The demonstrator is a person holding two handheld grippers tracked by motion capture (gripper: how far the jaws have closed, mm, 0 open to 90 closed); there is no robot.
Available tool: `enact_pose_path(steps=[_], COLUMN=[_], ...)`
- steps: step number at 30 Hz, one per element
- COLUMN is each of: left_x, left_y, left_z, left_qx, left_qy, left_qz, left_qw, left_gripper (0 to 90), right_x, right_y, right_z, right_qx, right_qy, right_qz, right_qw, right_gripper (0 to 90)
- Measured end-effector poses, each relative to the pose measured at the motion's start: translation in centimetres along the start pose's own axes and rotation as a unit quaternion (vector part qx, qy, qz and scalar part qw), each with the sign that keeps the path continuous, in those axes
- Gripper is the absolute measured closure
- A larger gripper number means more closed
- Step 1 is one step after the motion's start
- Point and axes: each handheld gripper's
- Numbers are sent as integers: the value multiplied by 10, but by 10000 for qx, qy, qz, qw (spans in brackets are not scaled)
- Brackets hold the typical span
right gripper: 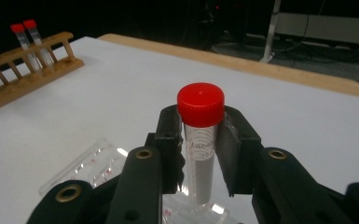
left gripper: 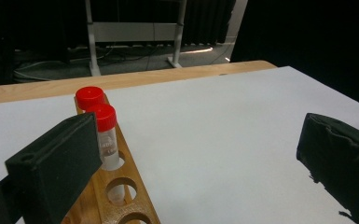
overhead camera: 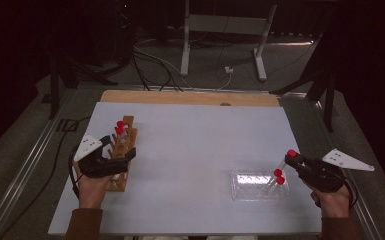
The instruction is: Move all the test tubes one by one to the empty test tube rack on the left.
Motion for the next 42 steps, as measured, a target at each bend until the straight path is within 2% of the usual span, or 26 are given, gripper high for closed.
enact_pose_path(steps=[6,14,26,42], left_x=[-1,2,7,24], left_y=[-2,-10,-24,-50], left_z=[2,4,14,25], left_qx=[18,89,207,327], left_qy=[-44,-35,-106,-228], left_qz=[9,-38,-132,-393], left_qw=[10000,9999,9996,9984], left_gripper=[6,6,6,6], right_x=[0,10,31,64], right_y=[4,15,44,82], right_z=[12,24,41,55], right_qx=[-29,-82,-300,-513], right_qy=[-111,-214,-177,-50], right_qz=[56,211,484,778], right_qw=[9999,9995,9982,9956], right_gripper=[711,711,711,710])
Point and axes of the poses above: each handheld gripper's, and its own axes: x roughly forward along the jaws, z roughly out of its top, y roughly to its left, and after that the axes turned 10 degrees about x, right-handed
